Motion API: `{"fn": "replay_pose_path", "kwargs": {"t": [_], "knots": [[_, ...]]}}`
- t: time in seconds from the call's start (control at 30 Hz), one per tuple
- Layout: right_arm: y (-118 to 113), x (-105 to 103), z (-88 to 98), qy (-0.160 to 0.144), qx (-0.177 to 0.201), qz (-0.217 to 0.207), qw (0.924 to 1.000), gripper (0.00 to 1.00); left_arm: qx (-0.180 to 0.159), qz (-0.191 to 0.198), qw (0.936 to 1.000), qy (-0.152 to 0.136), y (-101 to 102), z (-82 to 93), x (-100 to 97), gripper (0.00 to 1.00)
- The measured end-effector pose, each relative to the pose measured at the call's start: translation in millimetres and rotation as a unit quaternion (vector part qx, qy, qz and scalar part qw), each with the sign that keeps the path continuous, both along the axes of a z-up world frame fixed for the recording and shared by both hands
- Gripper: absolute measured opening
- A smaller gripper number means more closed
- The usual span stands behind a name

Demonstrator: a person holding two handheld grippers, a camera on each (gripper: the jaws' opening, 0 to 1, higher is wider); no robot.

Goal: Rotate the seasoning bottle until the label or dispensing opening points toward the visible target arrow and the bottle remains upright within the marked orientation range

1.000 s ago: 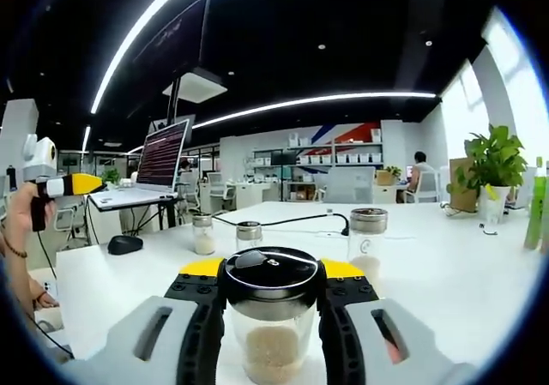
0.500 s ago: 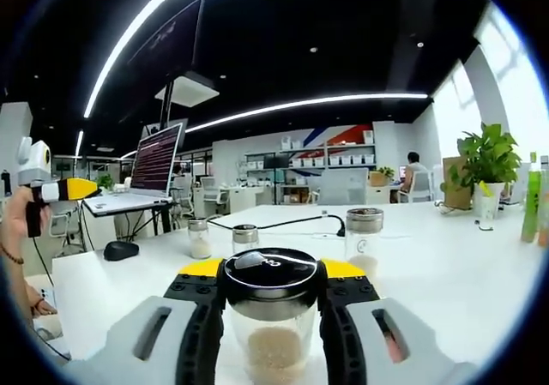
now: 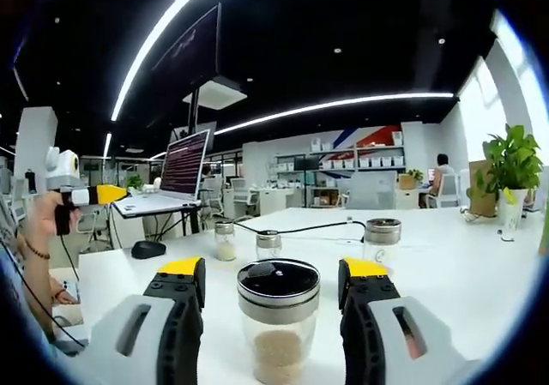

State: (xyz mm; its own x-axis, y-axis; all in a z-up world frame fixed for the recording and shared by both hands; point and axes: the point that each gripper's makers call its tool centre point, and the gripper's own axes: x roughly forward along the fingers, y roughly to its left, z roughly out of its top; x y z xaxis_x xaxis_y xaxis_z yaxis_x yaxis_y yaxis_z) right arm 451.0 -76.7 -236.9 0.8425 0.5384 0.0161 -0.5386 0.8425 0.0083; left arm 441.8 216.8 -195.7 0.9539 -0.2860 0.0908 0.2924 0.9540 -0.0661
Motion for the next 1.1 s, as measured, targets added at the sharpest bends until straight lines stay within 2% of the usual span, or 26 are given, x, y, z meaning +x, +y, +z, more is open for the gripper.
{"fn": "replay_pose_path", "kwargs": {"t": [0.1, 0.3, 0.6, 0.87, 1.0, 1.1], "knots": [[-4, -1, 3.6, -0.005, -0.005, 0.023, 0.9997, 0.64, 0.000, -0.001, 1.0000, -0.001, 0, 0.6, -0.4, 0.92], [-8, -3, 6.2, 0.010, 0.007, 0.085, 0.9963, 0.66, 0.000, 0.001, 1.0000, 0.001, 0, -0.1, 0.6, 0.92], [-6, -5, -2.9, 0.027, -0.009, 0.158, 0.9871, 0.68, 0.004, -0.006, 1.0000, 0.002, -6, 0.3, 1.6, 0.91], [-7, 1, -12.7, 0.048, 0.006, 0.170, 0.9842, 0.66, 0.004, -0.003, 1.0000, 0.002, -5, 0.8, 0.7, 0.91], [-6, 0, -10.3, 0.044, 0.017, 0.179, 0.9828, 0.65, 0.005, -0.004, 1.0000, 0.001, -6, 1.6, 0.4, 0.91], [-2, -1, -10.2, 0.037, 0.007, 0.190, 0.9811, 0.65, 0.004, -0.003, 1.0000, 0.002, -5, 1.1, 0.7, 0.91]]}}
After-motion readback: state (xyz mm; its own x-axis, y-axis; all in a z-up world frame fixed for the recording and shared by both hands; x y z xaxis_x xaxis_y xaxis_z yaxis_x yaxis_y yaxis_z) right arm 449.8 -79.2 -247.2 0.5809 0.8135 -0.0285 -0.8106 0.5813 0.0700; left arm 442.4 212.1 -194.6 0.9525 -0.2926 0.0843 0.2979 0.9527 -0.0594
